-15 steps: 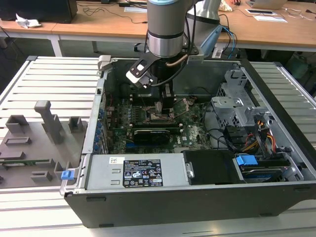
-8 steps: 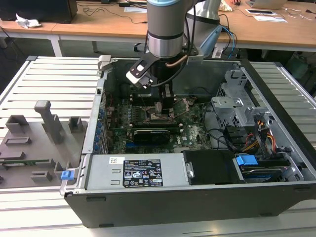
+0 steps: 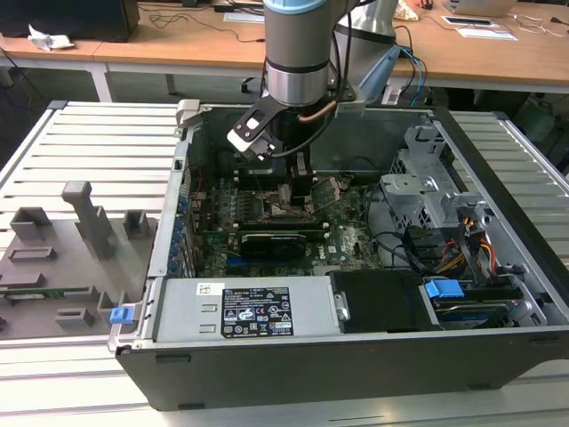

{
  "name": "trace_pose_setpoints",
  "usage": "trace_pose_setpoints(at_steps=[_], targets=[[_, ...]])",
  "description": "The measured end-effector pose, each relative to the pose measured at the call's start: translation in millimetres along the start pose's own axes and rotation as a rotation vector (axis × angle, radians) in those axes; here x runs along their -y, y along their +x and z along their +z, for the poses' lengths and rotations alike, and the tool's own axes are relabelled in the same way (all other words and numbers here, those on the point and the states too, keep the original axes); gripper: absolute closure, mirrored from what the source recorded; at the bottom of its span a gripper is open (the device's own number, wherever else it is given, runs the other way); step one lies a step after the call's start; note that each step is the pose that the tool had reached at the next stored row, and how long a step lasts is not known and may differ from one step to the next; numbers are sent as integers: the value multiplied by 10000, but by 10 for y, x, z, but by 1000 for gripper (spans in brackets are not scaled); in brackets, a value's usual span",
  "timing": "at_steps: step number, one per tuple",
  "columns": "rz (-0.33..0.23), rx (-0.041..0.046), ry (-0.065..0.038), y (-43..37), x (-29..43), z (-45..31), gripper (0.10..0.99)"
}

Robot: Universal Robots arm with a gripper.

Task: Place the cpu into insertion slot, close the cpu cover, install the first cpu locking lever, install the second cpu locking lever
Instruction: 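Place the cpu into insertion slot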

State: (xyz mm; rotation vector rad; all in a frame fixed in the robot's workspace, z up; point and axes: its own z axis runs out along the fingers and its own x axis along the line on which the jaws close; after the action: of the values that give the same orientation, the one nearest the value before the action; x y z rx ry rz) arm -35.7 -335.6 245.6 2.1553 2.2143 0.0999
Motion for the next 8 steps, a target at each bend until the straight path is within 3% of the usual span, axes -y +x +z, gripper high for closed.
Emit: trace_pose_setpoints(at_steps=[8], targets=[[0, -1, 0, 0, 1, 14, 561]])
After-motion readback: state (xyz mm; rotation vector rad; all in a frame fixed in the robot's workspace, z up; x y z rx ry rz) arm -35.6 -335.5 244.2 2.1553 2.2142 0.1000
